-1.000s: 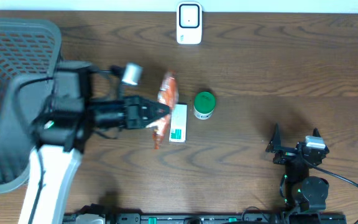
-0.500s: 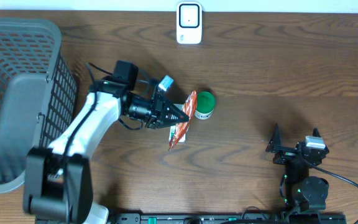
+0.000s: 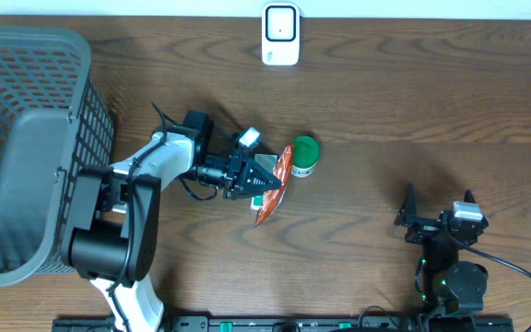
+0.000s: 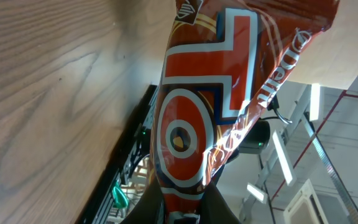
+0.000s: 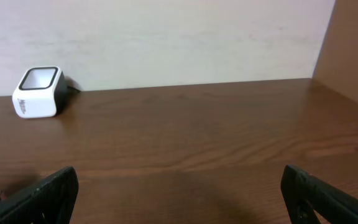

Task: Scan the item barcode
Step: 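Carry the TOP wrapper out and lay it right of the white box, then retract the left gripper toward the basket and bring the right arm in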

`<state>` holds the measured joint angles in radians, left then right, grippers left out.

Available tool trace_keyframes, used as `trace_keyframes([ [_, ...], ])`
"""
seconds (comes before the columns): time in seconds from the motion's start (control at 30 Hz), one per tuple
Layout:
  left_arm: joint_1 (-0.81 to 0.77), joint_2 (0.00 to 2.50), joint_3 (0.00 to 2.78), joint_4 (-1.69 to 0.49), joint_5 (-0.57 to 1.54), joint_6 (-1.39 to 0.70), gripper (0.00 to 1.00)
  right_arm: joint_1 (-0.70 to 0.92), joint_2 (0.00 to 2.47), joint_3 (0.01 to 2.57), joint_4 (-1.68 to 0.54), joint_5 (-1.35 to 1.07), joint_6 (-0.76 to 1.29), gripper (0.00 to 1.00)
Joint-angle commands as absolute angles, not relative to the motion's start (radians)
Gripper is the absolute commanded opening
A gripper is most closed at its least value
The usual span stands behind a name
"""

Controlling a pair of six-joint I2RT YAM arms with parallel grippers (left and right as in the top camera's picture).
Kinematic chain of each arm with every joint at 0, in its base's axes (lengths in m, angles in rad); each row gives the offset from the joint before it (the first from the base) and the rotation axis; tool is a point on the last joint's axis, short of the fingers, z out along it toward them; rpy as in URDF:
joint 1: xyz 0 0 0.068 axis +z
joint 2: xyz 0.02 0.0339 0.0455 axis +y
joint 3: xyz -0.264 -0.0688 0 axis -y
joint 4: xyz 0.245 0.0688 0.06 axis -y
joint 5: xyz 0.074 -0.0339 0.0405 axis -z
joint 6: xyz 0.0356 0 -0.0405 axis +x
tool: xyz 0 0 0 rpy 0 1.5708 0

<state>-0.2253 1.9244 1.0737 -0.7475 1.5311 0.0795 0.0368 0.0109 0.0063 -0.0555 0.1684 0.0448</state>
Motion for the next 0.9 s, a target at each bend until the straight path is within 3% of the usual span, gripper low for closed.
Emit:
trace_keyframes([
  [0.0,-0.217,1.955,1.076,-0.738,1.571,0.104,0.08,0.031,0.007,0.006,-0.060,0.167,0.055,0.99],
  [0.13,-0.193,1.975,1.076,-0.728,1.571,0.101,0.09,0.032,0.007,0.006,-0.060,0.167,0.055,0.99],
  [0.17,-0.186,1.981,1.076,-0.726,1.571,0.101,0.17,0.031,0.007,0.006,-0.060,0.167,0.055,0.99],
  [0.23,-0.180,1.986,1.076,-0.724,1.570,0.101,0.47,0.032,0.007,0.006,-0.060,0.167,0.055,0.99],
  [0.27,-0.176,1.988,1.076,-0.724,1.570,0.101,0.72,0.032,0.007,0.006,-0.060,0.167,0.055,0.99],
  [0.3,-0.170,1.989,1.076,-0.724,1.570,0.101,0.80,0.031,0.007,0.006,-0.060,0.167,0.055,0.99],
  [0.87,-0.041,1.987,1.076,-0.725,1.547,0.093,0.84,0.031,0.007,0.006,-0.060,0.167,0.055,0.99],
])
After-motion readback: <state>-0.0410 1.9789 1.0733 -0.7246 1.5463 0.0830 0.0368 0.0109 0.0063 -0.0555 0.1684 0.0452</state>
